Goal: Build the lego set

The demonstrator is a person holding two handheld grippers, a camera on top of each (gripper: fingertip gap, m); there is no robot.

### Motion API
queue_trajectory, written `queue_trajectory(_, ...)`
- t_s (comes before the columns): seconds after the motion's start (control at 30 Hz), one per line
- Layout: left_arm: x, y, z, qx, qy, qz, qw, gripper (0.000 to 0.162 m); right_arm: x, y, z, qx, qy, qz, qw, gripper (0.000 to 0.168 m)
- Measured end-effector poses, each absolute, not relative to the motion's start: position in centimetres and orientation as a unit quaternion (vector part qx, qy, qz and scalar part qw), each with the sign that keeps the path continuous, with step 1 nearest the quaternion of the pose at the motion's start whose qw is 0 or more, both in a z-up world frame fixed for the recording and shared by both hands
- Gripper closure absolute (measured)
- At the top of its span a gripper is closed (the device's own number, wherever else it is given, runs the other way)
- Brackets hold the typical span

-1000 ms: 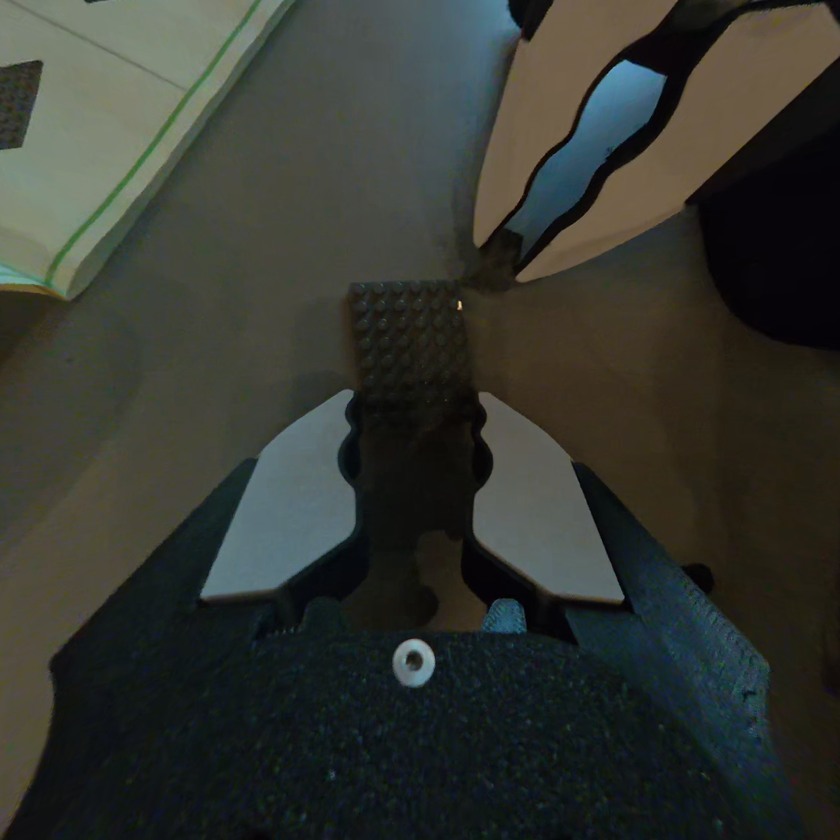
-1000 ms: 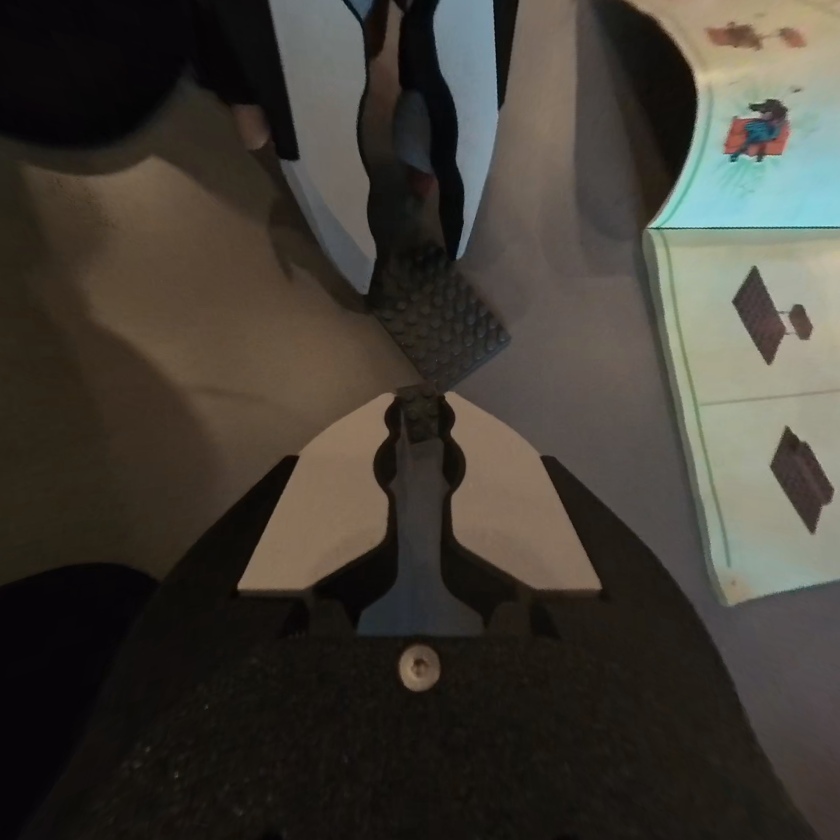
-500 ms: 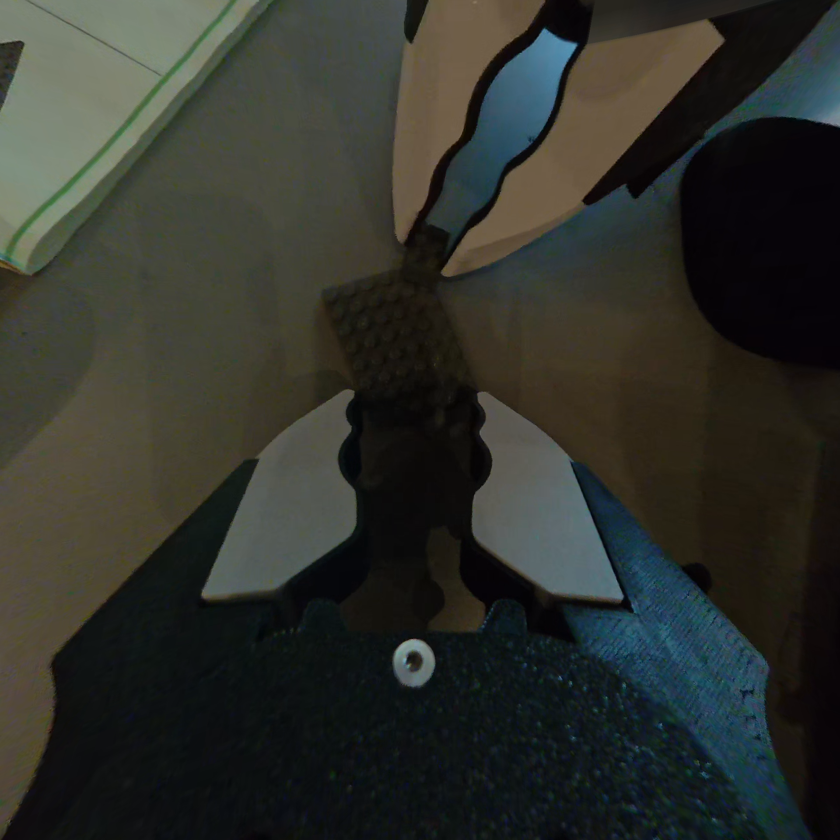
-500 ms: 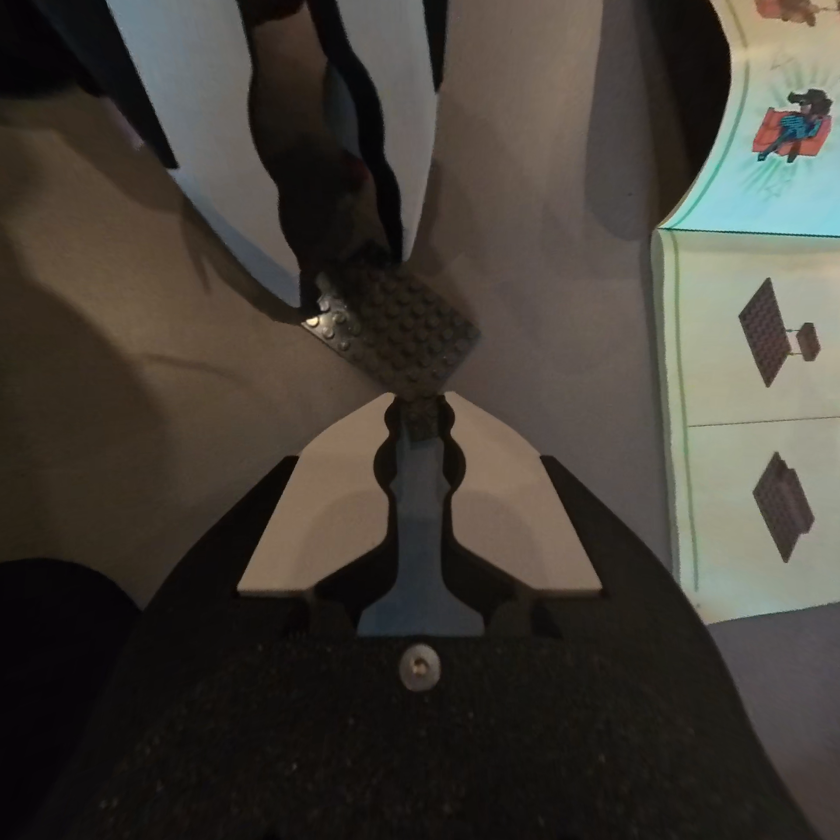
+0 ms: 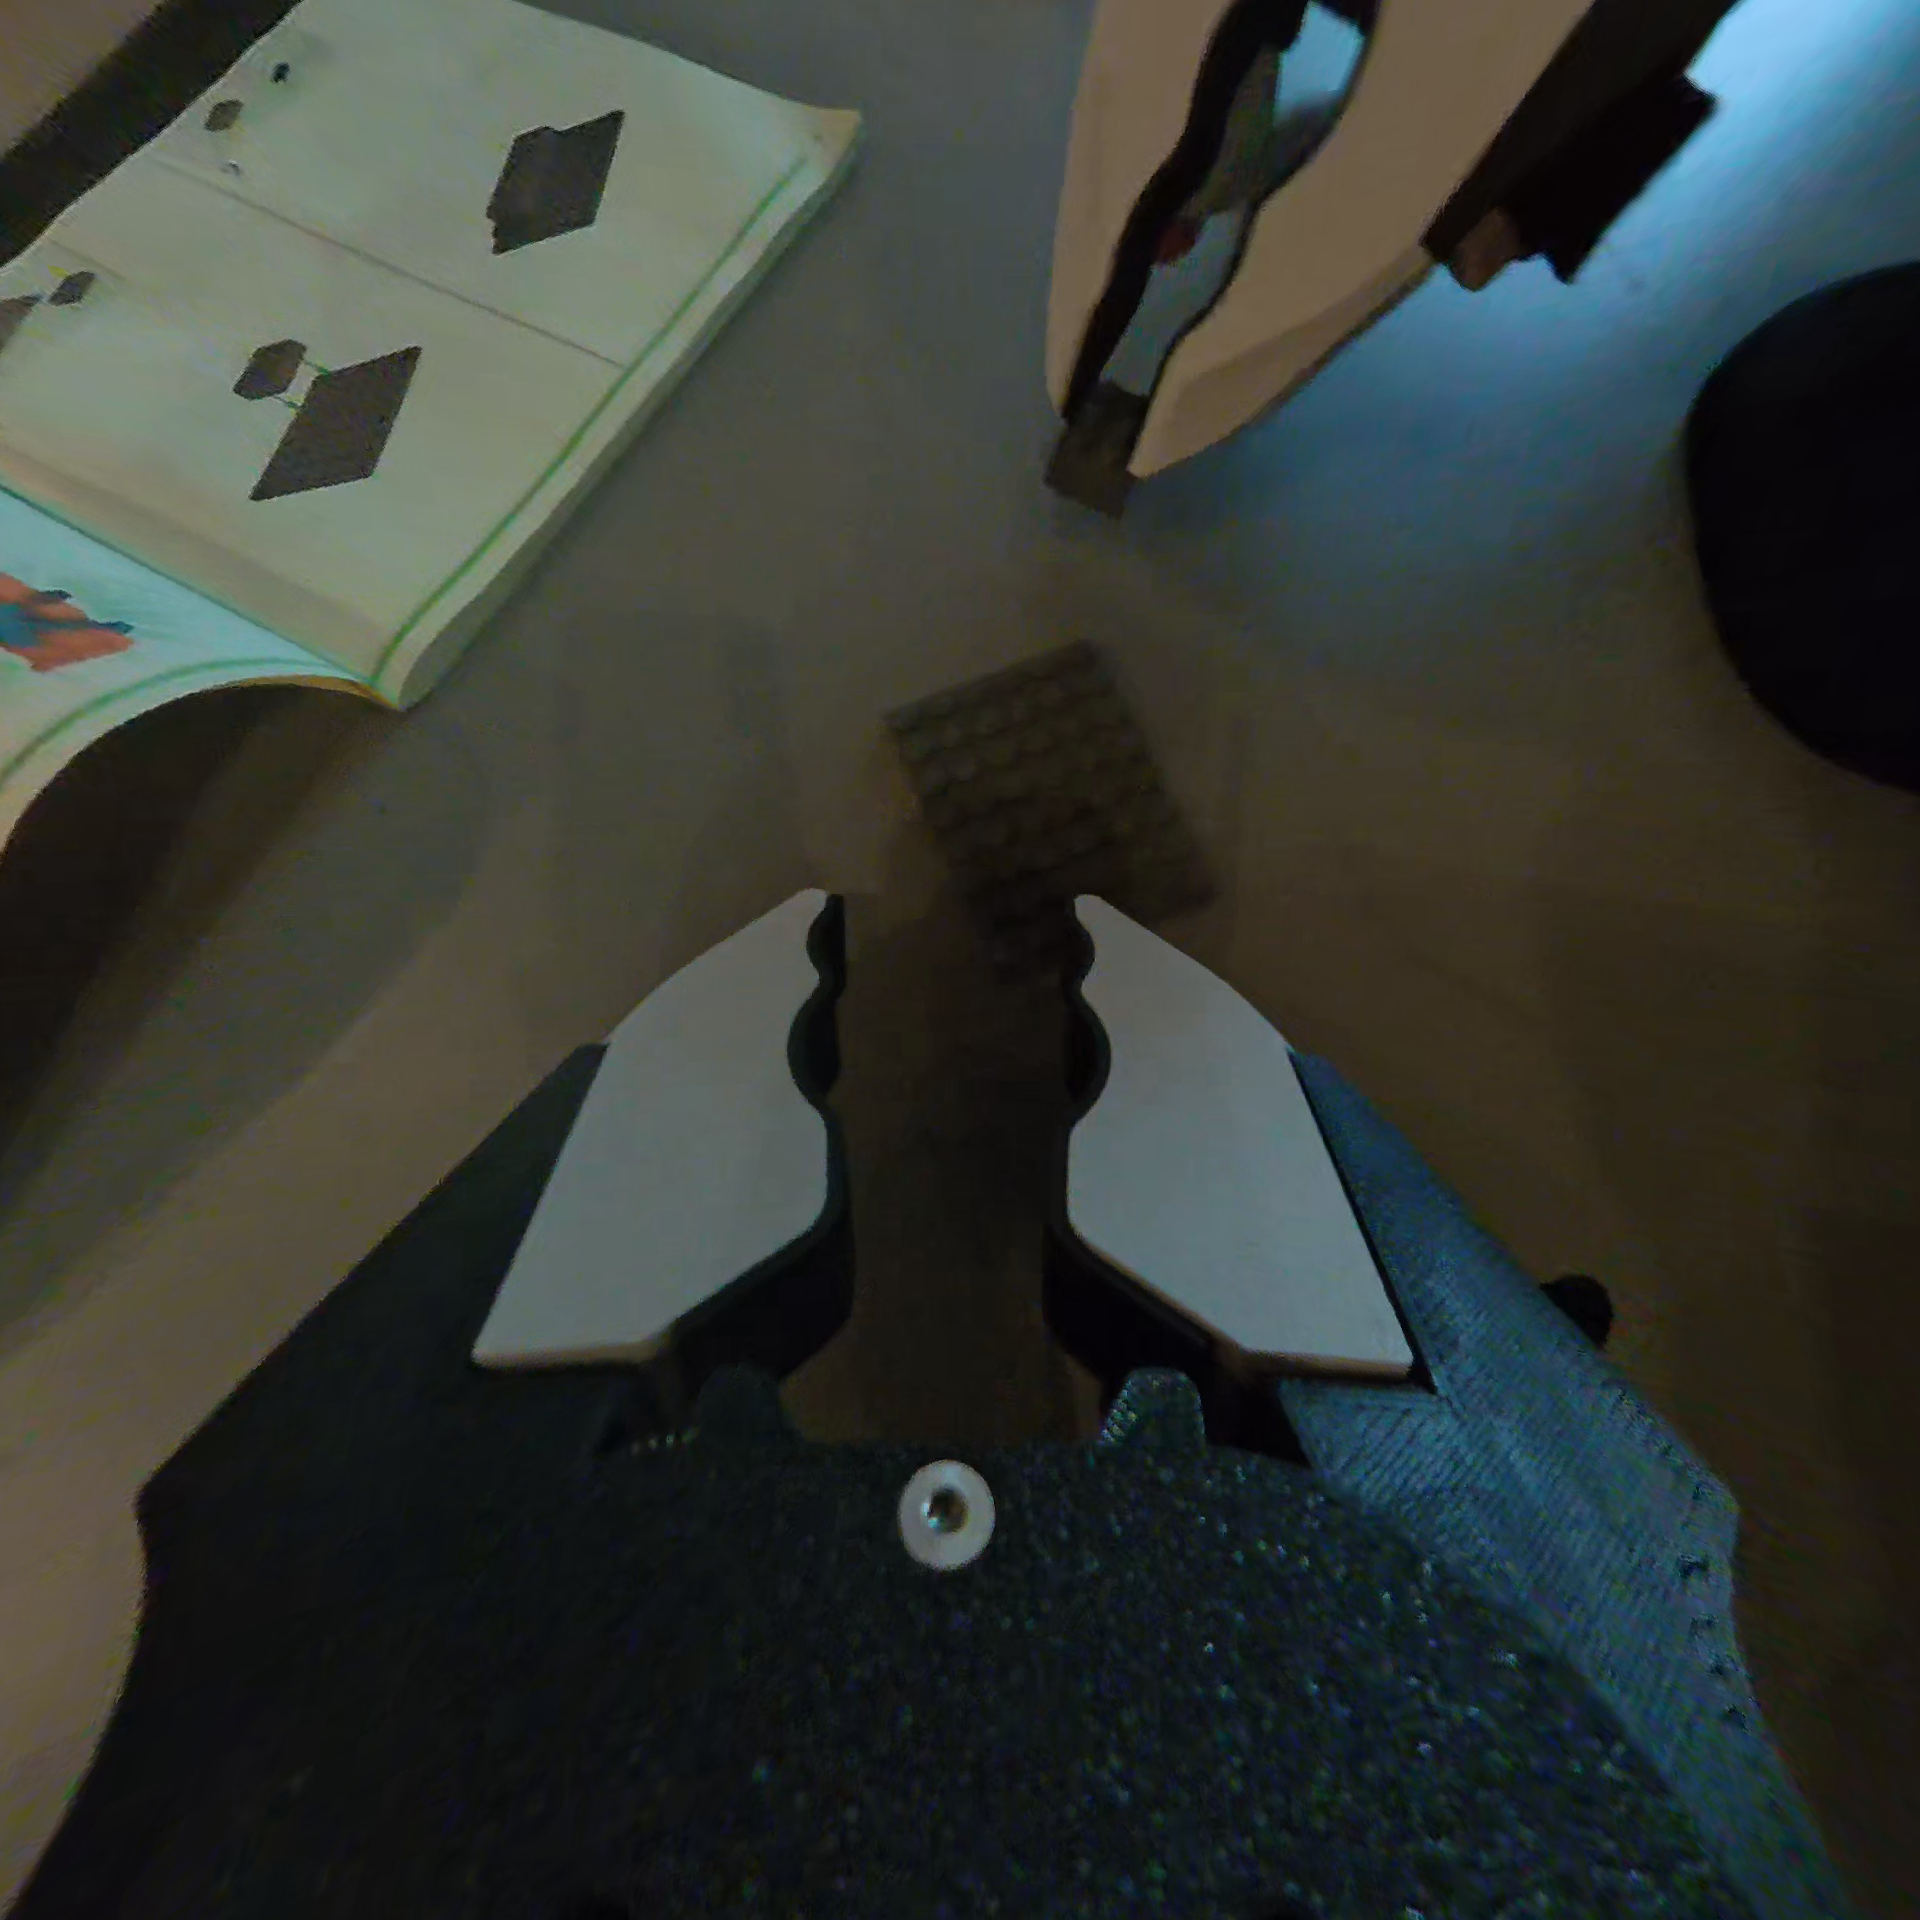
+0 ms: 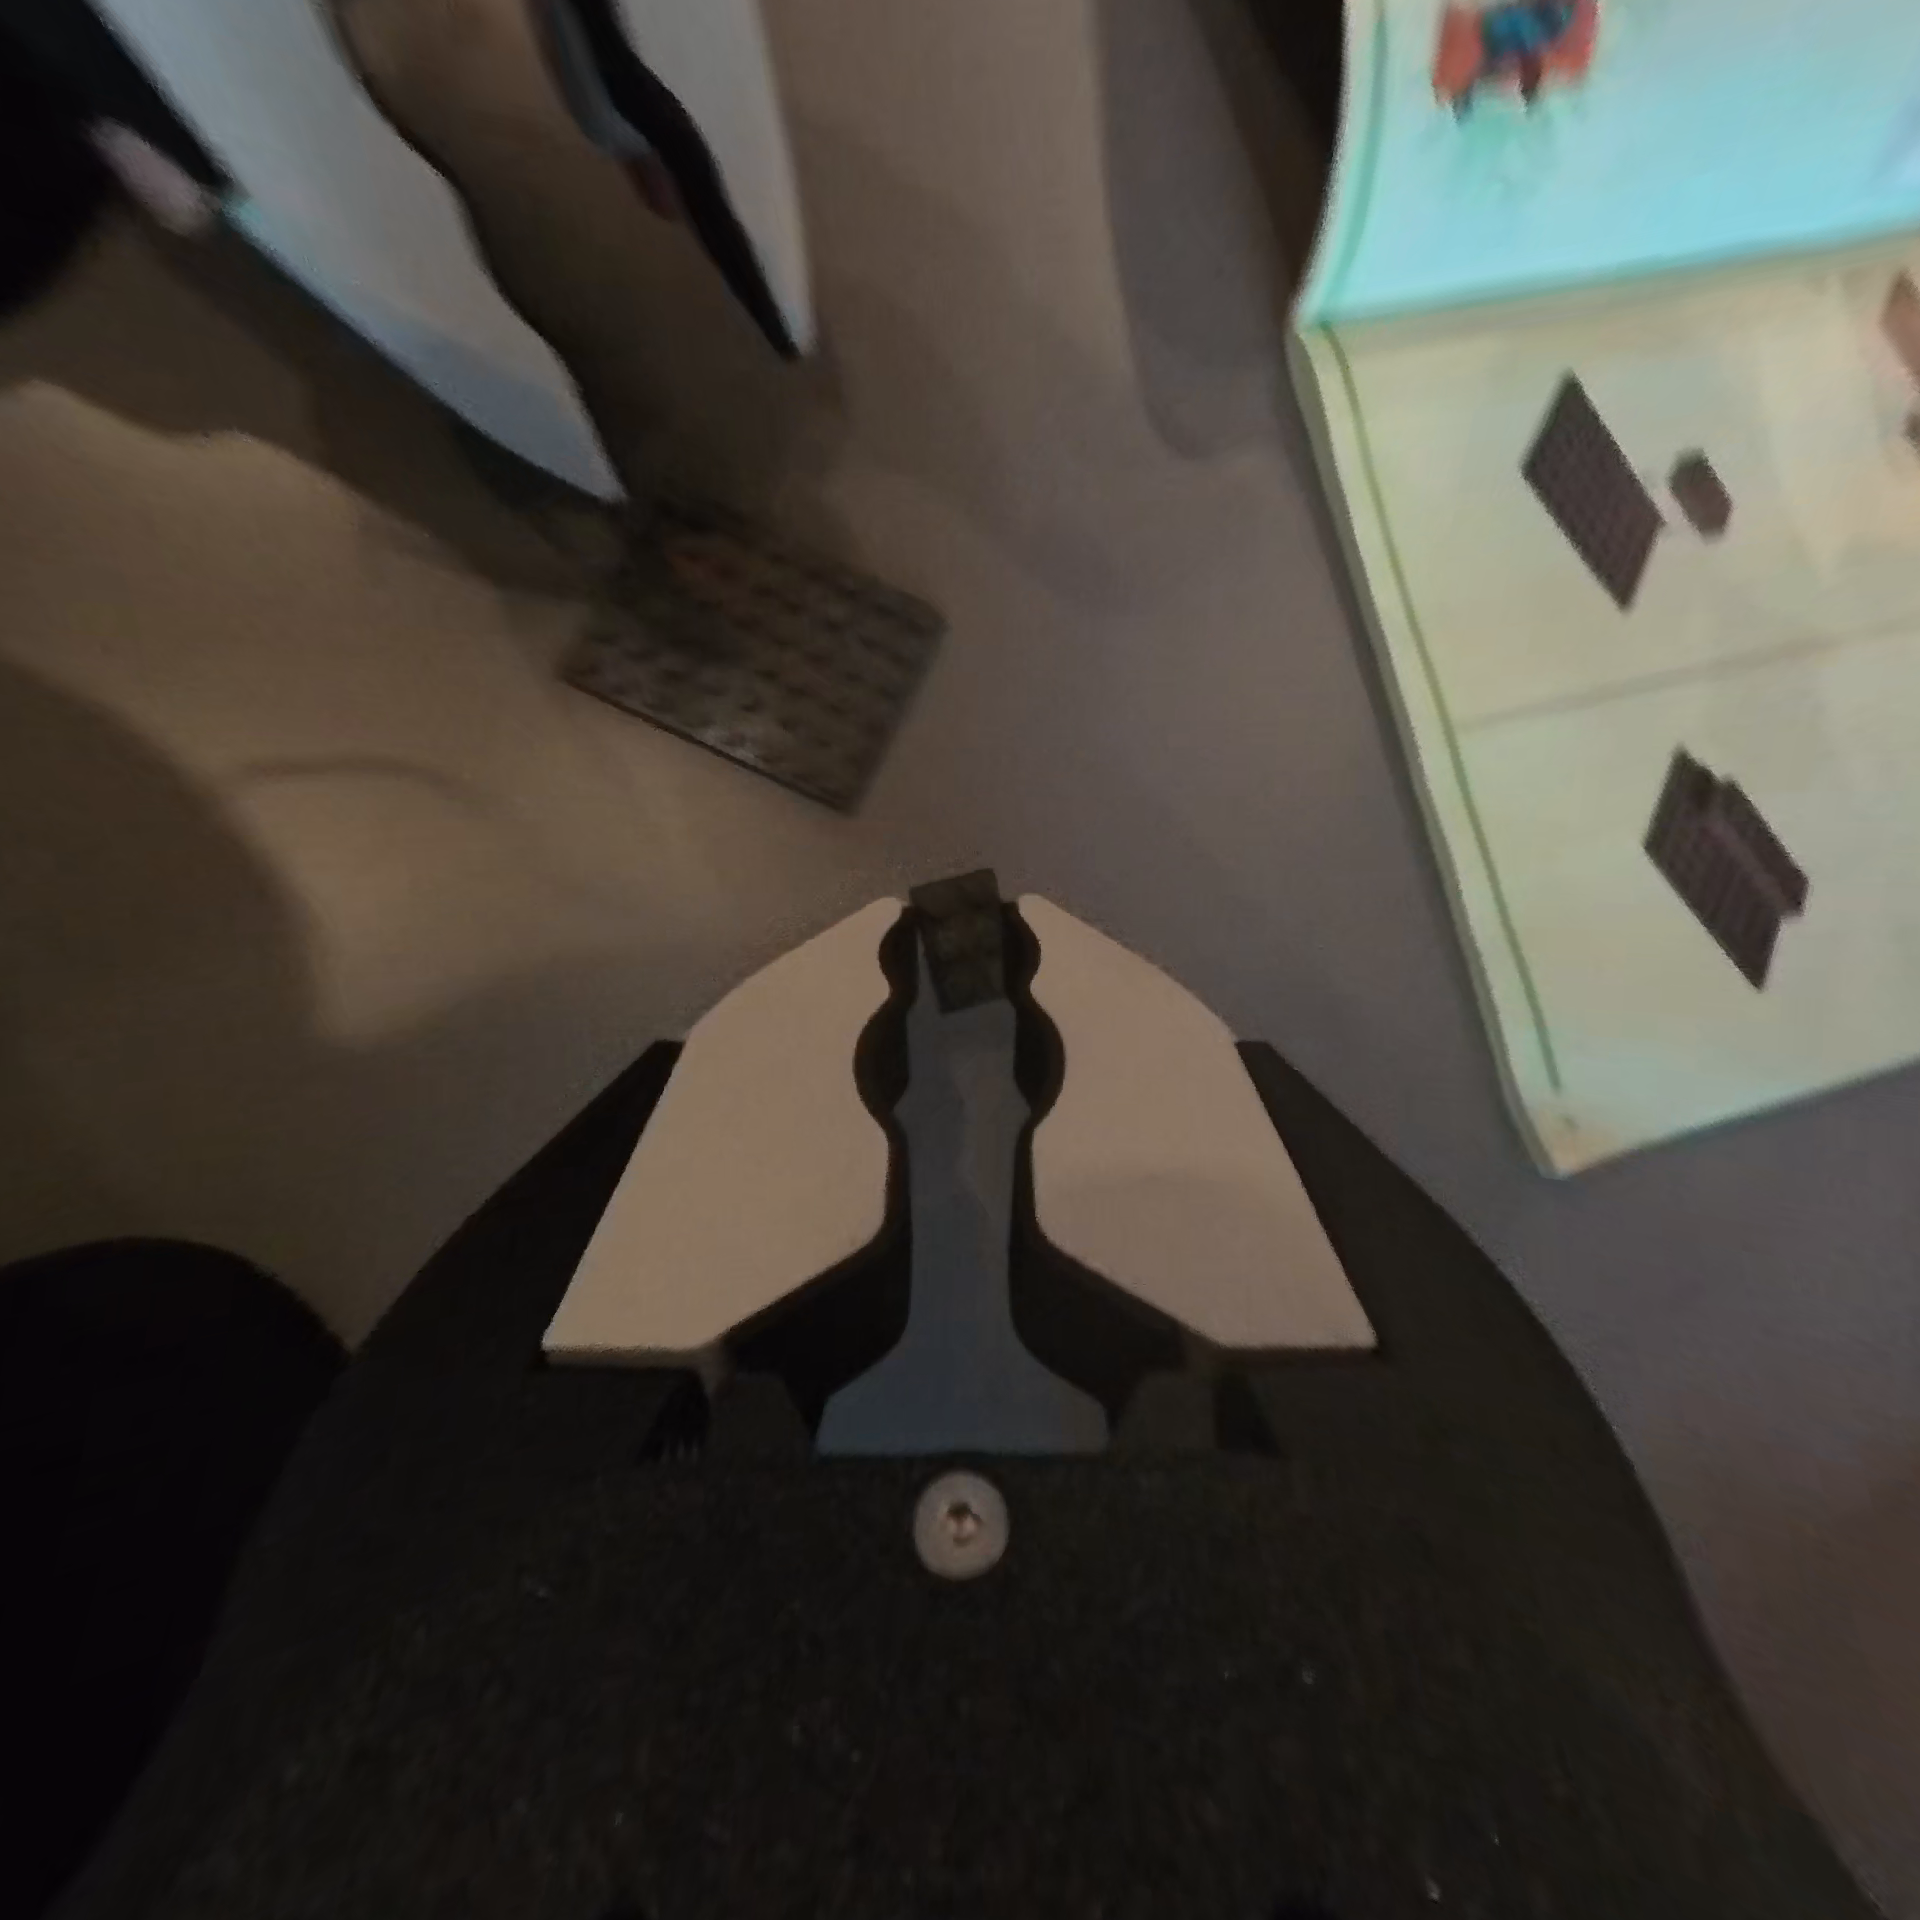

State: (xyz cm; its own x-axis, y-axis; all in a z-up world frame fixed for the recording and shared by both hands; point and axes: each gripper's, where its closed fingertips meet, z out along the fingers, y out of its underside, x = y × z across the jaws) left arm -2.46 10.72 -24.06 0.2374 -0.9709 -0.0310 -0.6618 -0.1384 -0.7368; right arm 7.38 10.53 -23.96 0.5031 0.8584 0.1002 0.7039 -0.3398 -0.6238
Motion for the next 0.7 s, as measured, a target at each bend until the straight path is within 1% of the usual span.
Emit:
queue_trajectory(0.17, -2.9, 10.9, -24.3, -0.71, 0.576, -0.223, 0.339, 0.122, 8.1, 11.3, -25.0, -0.821, -0.486, 0.111, 0.277, 0.153)
queue_trajectory(0.3, -3.1, 11.3, -24.1, -0.713, 0.562, -0.233, 0.348, 0.123, 7.9, 12.2, -25.0, -0.823, -0.487, 0.107, 0.272, 0.152)
queue_trajectory(0.33, -3.2, 11.4, -24.0, -0.713, 0.558, -0.236, 0.352, 0.121, 7.8, 12.4, -25.0, -0.824, -0.484, 0.107, 0.275, 0.148)
queue_trajectory(0.37, -3.3, 11.6, -23.9, -0.715, 0.554, -0.238, 0.355, 0.123, 7.6, 12.5, -24.9, -0.825, -0.48, 0.111, 0.278, 0.14)
queue_trajectory(0.47, -3.6, 12.2, -23.7, -0.718, 0.539, -0.243, 0.367, 0.124, 7.3, 12.5, -23.9, -0.818, -0.467, 0.129, 0.31, 0.126)
queue_trajectory(0.53, -3.7, 12.4, -23.4, -0.72, 0.529, -0.248, 0.375, 0.125, 7.2, 12.1, -22.9, -0.811, -0.454, 0.145, 0.339, 0.122)
queue_trajectory(0.63, -3.9, 13.0, -22.9, -0.719, 0.517, -0.245, 0.394, 0.129, 7.4, 10.9, -21.1, -0.803, -0.421, 0.166, 0.387, 0.123)
queue_trajectory(0.7, -4.0, 13.4, -22.3, -0.718, 0.508, -0.238, 0.413, 0.136, 7.6, 9.9, -20.1, -0.804, -0.39, 0.176, 0.414, 0.127)
